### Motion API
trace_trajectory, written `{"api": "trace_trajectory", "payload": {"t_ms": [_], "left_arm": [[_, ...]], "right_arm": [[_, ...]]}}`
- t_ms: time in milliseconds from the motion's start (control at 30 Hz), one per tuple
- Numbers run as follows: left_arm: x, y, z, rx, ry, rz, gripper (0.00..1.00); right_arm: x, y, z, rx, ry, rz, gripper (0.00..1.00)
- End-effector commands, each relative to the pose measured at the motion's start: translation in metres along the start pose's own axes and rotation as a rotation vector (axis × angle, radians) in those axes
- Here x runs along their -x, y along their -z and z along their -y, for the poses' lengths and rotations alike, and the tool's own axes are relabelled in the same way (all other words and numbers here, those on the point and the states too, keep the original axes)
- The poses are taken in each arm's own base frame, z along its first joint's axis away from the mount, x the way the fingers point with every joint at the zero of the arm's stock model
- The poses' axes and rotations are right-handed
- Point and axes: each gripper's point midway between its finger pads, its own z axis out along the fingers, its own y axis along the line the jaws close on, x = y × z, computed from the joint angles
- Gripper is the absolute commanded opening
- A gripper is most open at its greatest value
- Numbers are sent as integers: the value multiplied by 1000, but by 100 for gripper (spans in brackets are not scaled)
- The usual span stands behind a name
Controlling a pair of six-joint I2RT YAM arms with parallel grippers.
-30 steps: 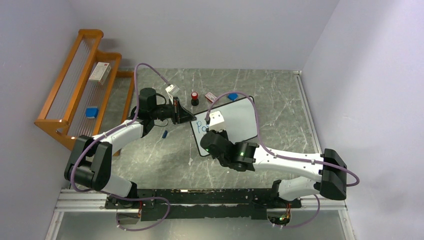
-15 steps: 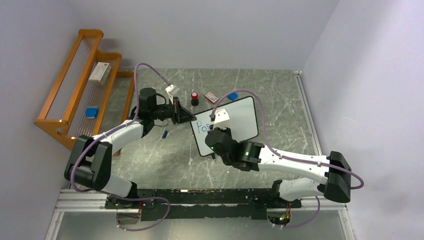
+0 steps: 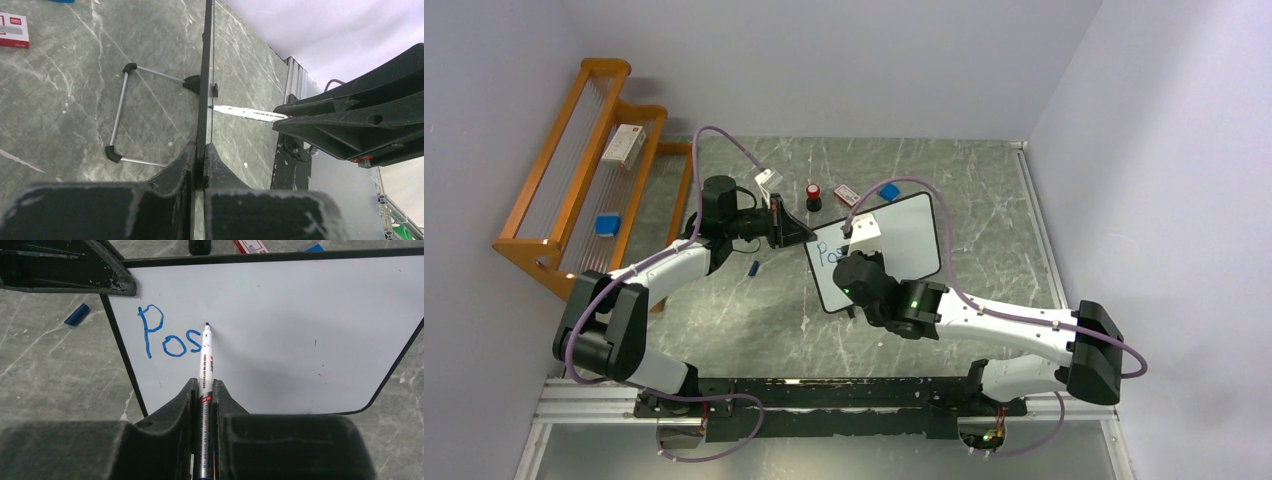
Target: Write a sentence on the whiteboard
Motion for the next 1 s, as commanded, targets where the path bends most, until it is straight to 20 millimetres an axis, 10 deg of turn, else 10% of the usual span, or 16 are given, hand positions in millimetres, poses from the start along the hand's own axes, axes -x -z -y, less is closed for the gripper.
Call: {"api": "trace_trajectory", "payload": {"t_ms": [0, 967], "left_arm": [[-10, -2, -4, 2, 30, -39, 5], [-10, -2, -7, 14, 32, -41, 5]], "right_arm": [[1, -6, 0, -9, -18, 10, 0], [-7, 3, 9, 4, -29, -26, 0]]}}
